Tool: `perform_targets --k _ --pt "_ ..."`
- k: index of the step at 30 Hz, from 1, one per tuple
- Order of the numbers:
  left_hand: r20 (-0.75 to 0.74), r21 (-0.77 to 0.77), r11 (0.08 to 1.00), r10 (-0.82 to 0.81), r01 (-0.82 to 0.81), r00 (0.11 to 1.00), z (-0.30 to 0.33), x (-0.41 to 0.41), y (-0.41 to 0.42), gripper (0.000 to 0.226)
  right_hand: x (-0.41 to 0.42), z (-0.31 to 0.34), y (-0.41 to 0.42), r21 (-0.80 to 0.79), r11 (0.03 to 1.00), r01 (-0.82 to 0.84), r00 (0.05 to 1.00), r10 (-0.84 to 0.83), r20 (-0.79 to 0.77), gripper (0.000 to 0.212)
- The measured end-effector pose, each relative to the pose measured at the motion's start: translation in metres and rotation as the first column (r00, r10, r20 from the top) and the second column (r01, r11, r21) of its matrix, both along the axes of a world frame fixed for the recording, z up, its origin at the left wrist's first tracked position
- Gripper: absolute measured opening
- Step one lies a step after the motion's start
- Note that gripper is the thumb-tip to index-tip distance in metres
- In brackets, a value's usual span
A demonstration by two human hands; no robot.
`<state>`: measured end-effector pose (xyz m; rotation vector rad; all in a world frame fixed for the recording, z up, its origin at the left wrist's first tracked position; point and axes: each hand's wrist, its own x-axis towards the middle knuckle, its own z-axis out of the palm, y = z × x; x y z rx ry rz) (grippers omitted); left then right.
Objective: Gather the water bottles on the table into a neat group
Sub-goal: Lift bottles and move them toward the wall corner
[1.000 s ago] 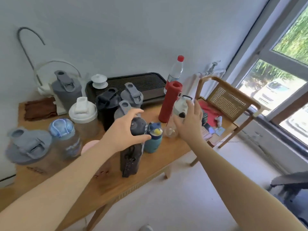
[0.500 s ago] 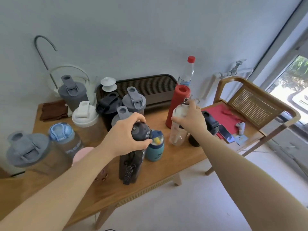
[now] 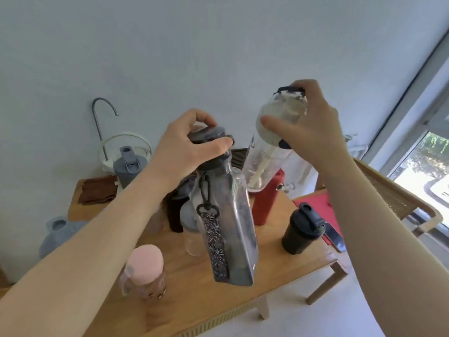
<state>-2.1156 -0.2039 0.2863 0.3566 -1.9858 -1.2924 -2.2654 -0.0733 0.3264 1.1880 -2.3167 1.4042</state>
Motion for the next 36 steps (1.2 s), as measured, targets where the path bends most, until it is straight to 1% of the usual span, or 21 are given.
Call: perform_targets --k 3,6,9,11,14,17,21,23,27,30,32,34,36 --pt "-0.065 -0.048 0.995 0.085 -0.088 0.994 0.025 0.019 -0.015 0.033 0.020 0.021 -0.028 -0.129 0.987 -0.094 0.993 0.103 0.065 0.057" --pt "-0.092 -0.132 0.968 0.202 -0.213 0.975 0.046 0.048 -0.040 0.034 0.037 0.029 -0.062 -0.191 0.966 -0.175 0.976 0.195 0.092 0.057" --pt "-0.107 -0.191 0.921 0.325 -0.340 0.940 0.062 0.081 -0.074 0.033 0.057 0.029 -0.100 -0.257 0.937 -0.238 0.953 0.277 0.127 0.057" --pt "-0.113 -0.231 0.878 0.403 -0.419 0.908 0.070 0.102 -0.097 0.033 0.074 0.026 -0.130 -0.271 0.927 -0.259 0.944 0.302 0.129 0.058" --pt "-0.066 -0.301 0.839 0.456 -0.454 0.887 0.072 0.130 -0.133 0.034 0.103 0.017 -0.178 -0.242 0.924 -0.297 0.935 0.332 0.120 0.060" --pt "0.018 -0.294 0.836 0.489 -0.463 0.872 0.057 0.154 -0.181 0.034 0.133 0.002 -0.223 -0.150 0.934 -0.325 0.923 0.348 0.164 0.061" --pt "0.128 -0.282 0.845 0.502 -0.454 0.855 0.010 0.176 -0.245 0.040 0.163 -0.036 -0.275 0.075 0.935 -0.346 0.927 0.328 0.182 0.062" --pt "0.154 -0.281 0.853 0.492 -0.439 0.857 -0.018 0.180 -0.268 0.039 0.172 -0.060 -0.298 0.201 0.918 -0.341 0.935 0.308 0.178 0.061" --pt "0.221 -0.213 0.890 0.446 -0.403 0.867 -0.074 0.185 -0.308 0.040 0.189 -0.111 -0.329 0.425 0.855 -0.296 0.954 0.240 0.181 0.063" --pt "0.263 -0.186 0.909 0.411 -0.372 0.873 -0.104 0.182 -0.332 0.041 0.197 -0.140 -0.345 0.517 0.808 -0.282 0.958 0.212 0.192 0.065" --pt "0.262 -0.173 0.925 0.375 -0.339 0.889 -0.115 0.178 -0.342 0.041 0.200 -0.153 -0.353 0.555 0.782 -0.283 0.957 0.195 0.213 0.069" --pt "0.274 -0.143 0.951 0.305 -0.275 0.912 -0.126 0.173 -0.349 0.043 0.203 -0.164 -0.361 0.593 0.758 -0.272 0.961 0.176 0.215 0.071" --pt "0.286 -0.093 0.974 0.223 -0.204 0.932 -0.138 0.169 -0.353 0.046 0.204 -0.176 -0.366 0.623 0.742 -0.248 0.968 0.169 0.184 0.071"
